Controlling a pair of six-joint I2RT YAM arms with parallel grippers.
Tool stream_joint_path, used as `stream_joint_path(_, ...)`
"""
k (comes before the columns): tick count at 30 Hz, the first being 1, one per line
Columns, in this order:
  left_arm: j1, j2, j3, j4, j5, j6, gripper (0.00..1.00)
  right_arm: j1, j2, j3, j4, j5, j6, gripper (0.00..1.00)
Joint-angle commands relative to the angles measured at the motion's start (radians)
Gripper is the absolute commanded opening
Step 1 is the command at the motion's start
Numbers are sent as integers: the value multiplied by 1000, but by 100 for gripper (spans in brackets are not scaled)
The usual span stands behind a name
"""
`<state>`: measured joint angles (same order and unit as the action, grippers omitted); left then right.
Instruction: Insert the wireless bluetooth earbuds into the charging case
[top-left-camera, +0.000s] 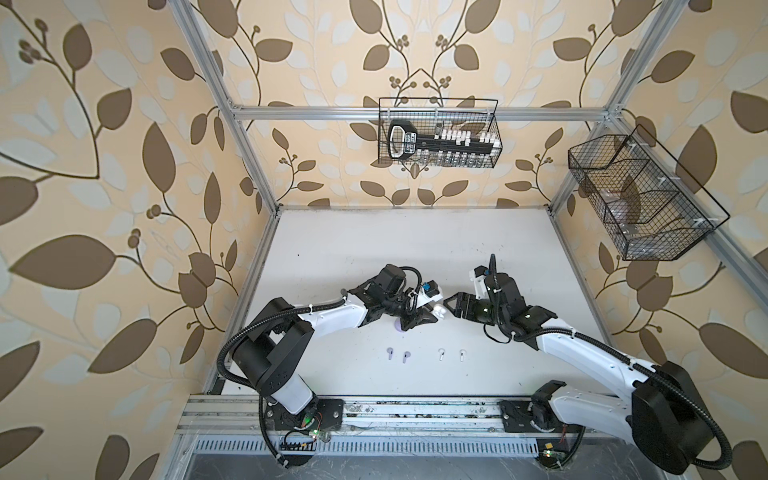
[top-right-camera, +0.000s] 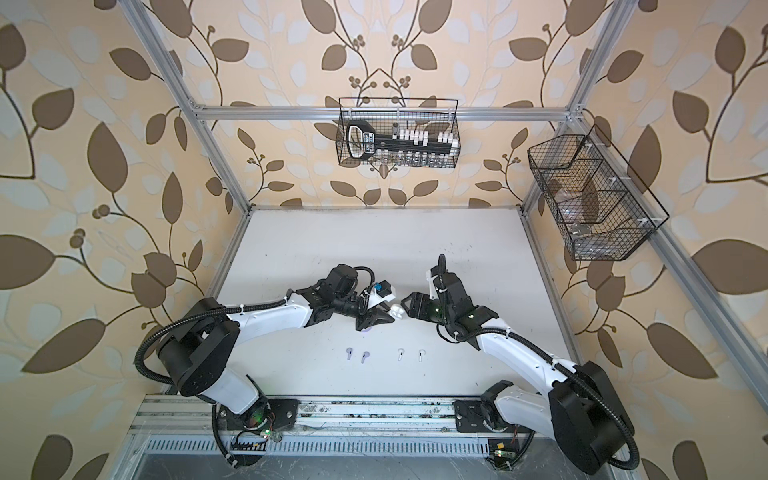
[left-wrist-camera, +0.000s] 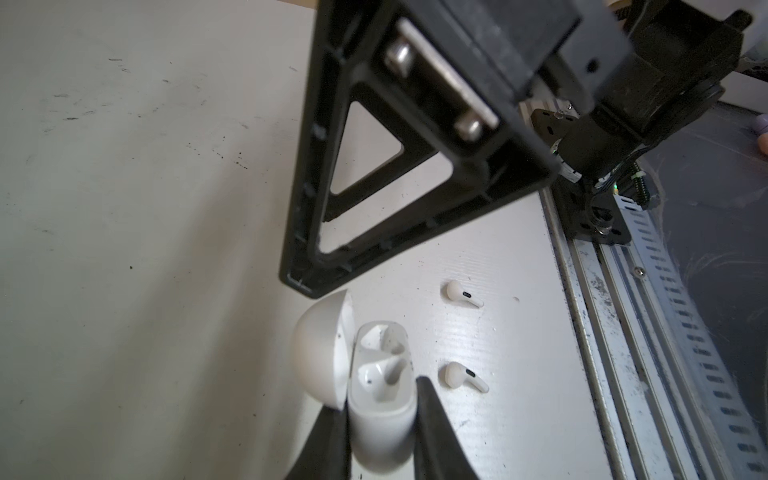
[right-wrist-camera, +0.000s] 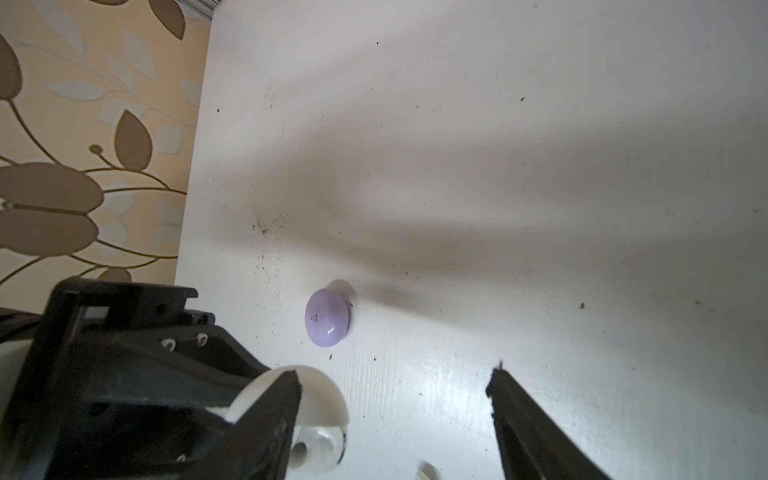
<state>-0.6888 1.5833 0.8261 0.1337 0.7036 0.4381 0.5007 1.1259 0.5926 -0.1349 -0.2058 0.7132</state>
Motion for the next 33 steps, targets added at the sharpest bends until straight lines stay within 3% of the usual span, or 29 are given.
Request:
stream_joint_path(1,-8,5,-2,47,-6,9,0,0,-96,21,-106,41,-26,74)
stream_joint_path(7,-8,20,-30,150,-44,-36,0,104,-181,33,-319,207,-27,72)
stream_joint_path(11,-10,27,-72,269,-62,-104,0,211,-178,14,-410,322,43,62)
stream_joint_path(15,-14,27,-117,353,-79,-95,0,299,-147,-2,-449,390,115,57)
stream_joint_path(24,-26,16,-225,535,-38,-49,0,375,-24,-28,-435,426,176,48)
stream_joint_path(33,-26,32,-315,714,42,5,0,389,38,-44,-395,416,201,46)
